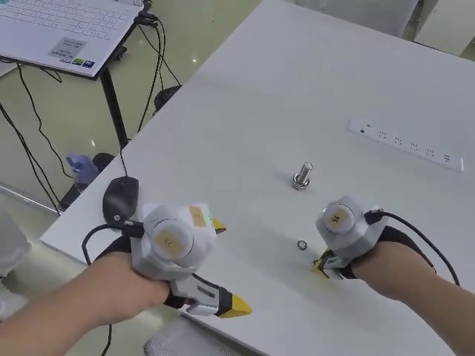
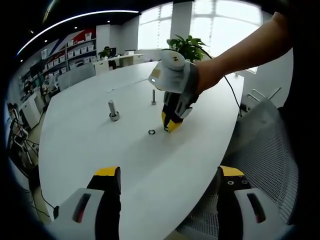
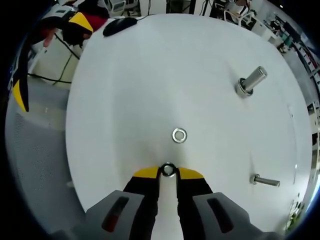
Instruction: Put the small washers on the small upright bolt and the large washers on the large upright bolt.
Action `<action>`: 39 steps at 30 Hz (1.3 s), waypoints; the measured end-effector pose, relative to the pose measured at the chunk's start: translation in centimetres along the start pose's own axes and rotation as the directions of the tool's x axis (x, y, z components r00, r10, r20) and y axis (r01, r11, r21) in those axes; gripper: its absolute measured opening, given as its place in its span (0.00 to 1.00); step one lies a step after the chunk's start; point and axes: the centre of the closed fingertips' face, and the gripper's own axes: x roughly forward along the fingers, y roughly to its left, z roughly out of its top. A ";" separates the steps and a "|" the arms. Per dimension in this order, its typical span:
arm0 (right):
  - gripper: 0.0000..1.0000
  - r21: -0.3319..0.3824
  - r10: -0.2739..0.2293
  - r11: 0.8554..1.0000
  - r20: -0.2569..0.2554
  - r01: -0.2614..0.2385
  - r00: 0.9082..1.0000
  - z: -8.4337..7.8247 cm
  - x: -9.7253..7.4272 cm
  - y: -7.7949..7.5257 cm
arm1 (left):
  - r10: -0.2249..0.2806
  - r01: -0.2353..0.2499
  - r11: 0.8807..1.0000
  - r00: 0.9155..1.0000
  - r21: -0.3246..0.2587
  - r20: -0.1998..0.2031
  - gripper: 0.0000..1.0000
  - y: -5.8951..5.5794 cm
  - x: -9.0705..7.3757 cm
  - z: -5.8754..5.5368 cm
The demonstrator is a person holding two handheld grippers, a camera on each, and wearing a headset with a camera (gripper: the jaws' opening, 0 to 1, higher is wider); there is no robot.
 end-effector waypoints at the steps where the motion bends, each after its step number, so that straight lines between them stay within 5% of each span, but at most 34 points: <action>1: 0.14 -0.002 -0.001 1.000 -0.004 0.001 1.000 0.0 0.0 0.0 | 0.000 0.000 1.000 1.000 -0.002 0.000 0.78 0.0 0.0 0.0; 20: 0.12 0.003 0.001 1.000 -0.008 -0.001 1.000 -0.6 -1.0 -0.4 | -0.007 0.007 1.000 1.000 0.006 -0.010 0.77 -0.1 0.1 0.0; 39: 0.12 0.036 -0.010 0.999 -0.052 0.012 0.999 -6.5 -5.2 -2.9 | -0.031 0.032 0.999 0.999 0.039 -0.026 0.77 -0.3 0.5 0.2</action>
